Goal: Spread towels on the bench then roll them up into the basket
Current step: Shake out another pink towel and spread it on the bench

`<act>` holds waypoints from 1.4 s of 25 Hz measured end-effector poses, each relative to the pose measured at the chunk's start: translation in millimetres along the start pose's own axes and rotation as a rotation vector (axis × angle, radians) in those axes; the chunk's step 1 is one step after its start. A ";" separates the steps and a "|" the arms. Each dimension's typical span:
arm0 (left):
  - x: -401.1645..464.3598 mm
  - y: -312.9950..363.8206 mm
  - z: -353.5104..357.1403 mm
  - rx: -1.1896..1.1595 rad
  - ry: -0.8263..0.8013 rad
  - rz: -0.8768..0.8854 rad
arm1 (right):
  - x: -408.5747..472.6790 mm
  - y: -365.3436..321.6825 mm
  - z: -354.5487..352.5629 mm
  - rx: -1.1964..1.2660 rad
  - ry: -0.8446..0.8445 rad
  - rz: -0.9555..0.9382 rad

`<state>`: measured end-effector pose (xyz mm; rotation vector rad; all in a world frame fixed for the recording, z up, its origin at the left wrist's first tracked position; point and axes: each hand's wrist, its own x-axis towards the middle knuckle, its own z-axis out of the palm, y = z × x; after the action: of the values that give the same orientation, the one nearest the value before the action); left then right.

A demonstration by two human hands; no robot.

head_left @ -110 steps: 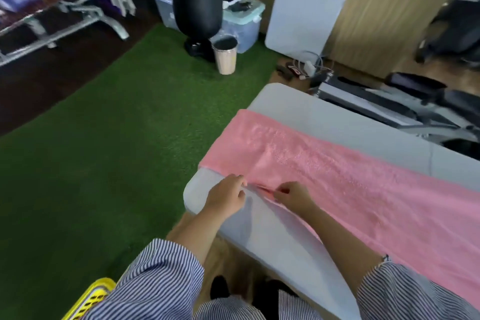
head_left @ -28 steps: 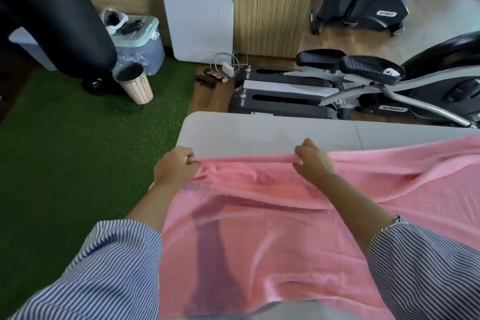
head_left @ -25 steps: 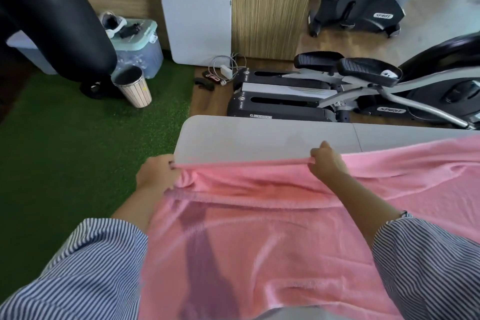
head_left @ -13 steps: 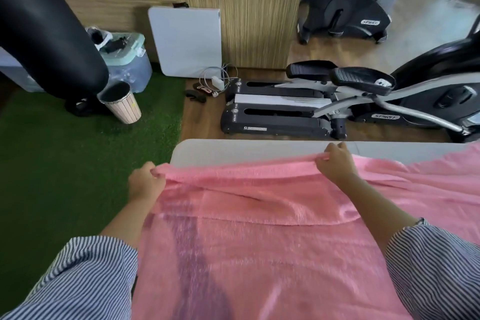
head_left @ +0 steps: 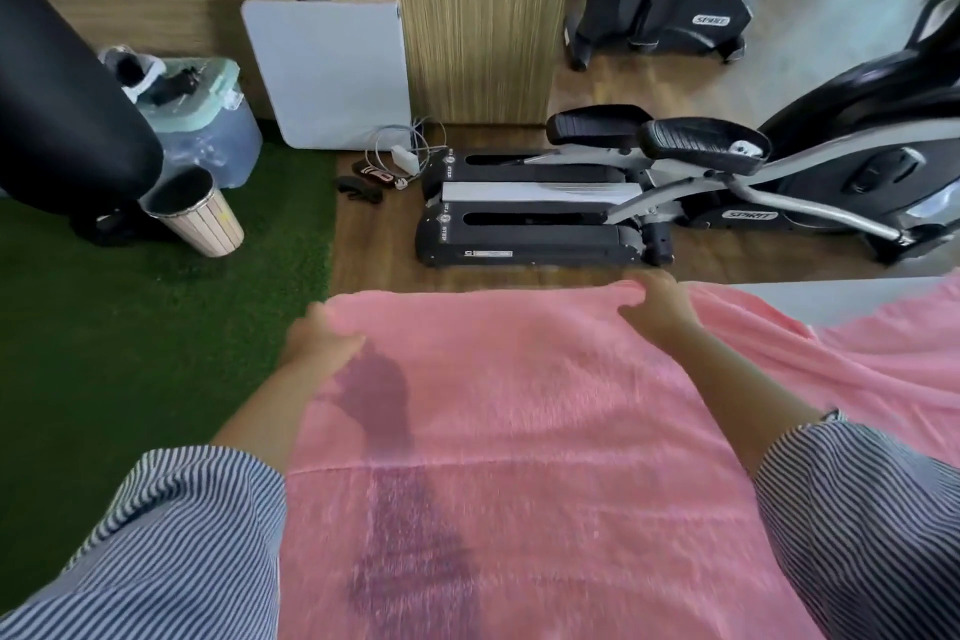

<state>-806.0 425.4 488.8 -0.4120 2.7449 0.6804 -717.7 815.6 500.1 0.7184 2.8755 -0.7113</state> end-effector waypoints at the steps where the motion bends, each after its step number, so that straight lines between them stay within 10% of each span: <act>1: -6.5 -6.6 13.0 0.067 -0.103 0.014 | -8.0 5.0 4.8 -0.028 -0.062 -0.019; 9: -86.7 -32.6 72.6 0.288 -0.172 0.241 | -119.2 51.5 21.9 -0.294 -0.565 -0.056; 21: -310.9 106.1 201.7 0.501 -0.177 0.910 | -298.2 229.4 -20.0 -0.053 -0.316 0.206; 35: -595.9 286.3 371.0 0.370 -0.372 1.135 | -430.6 524.3 -154.5 0.046 -0.050 0.406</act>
<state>-280.2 971.5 490.9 1.2864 2.4386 0.3570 -89.3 1114.4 503.5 1.2206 2.5515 -0.7228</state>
